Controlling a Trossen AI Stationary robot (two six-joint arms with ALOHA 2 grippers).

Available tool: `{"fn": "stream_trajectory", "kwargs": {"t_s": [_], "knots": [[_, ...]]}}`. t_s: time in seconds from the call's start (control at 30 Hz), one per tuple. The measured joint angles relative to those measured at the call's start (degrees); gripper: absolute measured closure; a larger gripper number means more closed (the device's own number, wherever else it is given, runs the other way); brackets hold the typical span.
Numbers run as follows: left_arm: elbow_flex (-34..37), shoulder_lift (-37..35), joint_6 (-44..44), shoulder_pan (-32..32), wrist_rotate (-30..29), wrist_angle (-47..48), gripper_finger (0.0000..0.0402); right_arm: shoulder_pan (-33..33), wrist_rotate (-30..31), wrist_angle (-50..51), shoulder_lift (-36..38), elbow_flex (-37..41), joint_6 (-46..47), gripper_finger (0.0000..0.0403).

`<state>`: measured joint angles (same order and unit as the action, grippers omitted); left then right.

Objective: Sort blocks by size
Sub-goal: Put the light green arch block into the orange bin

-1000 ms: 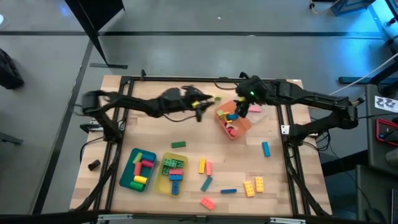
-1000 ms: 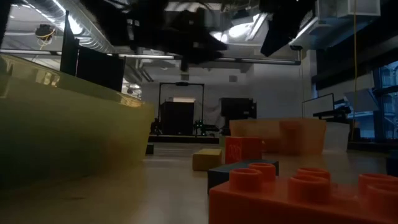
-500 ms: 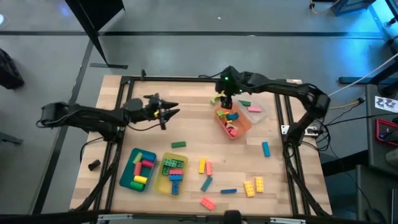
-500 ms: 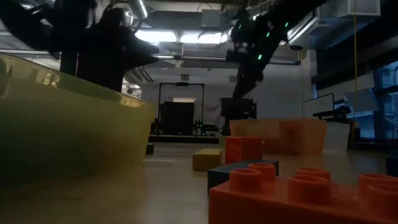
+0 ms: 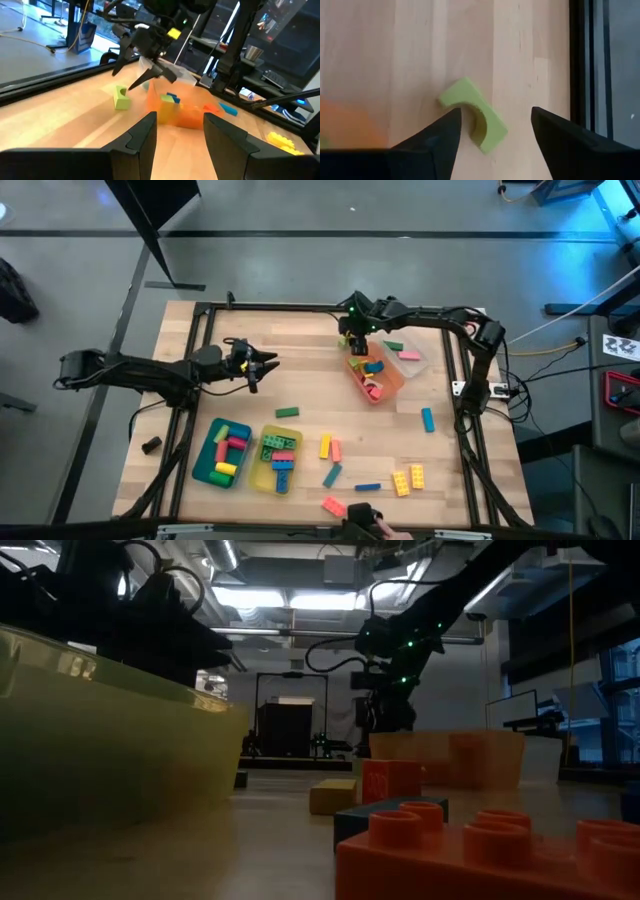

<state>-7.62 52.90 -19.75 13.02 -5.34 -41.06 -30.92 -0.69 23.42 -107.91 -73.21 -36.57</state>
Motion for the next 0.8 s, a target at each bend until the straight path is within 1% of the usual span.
{"fn": "stream_trajectory", "kwargs": {"t_s": [0.17, 0.33, 0.47, 0.63, 0.8], "knots": [[0.0, 0.0, -0.02, 0.0, 0.0, -0.09, 0.0256, 0.0, -0.41, -1.13, -1.9, 0.0, -2.48, 0.0199], [0.0, 0.02, -0.34, 0.0, 0.01, -0.02, 0.0256, 0.02, -0.39, -1.42, -3.51, -0.12, -2.81, 0.023], [0.0, 0.02, -0.33, 0.0, 0.01, 0.02, 0.0256, -0.01, 0.07, -3.69, -4.7, -0.26, -2.92, 0.0247], [0.0, 0.02, -0.44, 0.0, 0.02, 0.11, 0.0256, 0.13, 0.22, -3.1, -4.86, -0.09, -4.44, 0.0273], [-0.01, 0.04, -0.43, 0.0, 0.0, 0.12, 0.0256, 0.14, 2.53, -2.1, -4.86, -0.08, -4.39, 0.0292]]}}
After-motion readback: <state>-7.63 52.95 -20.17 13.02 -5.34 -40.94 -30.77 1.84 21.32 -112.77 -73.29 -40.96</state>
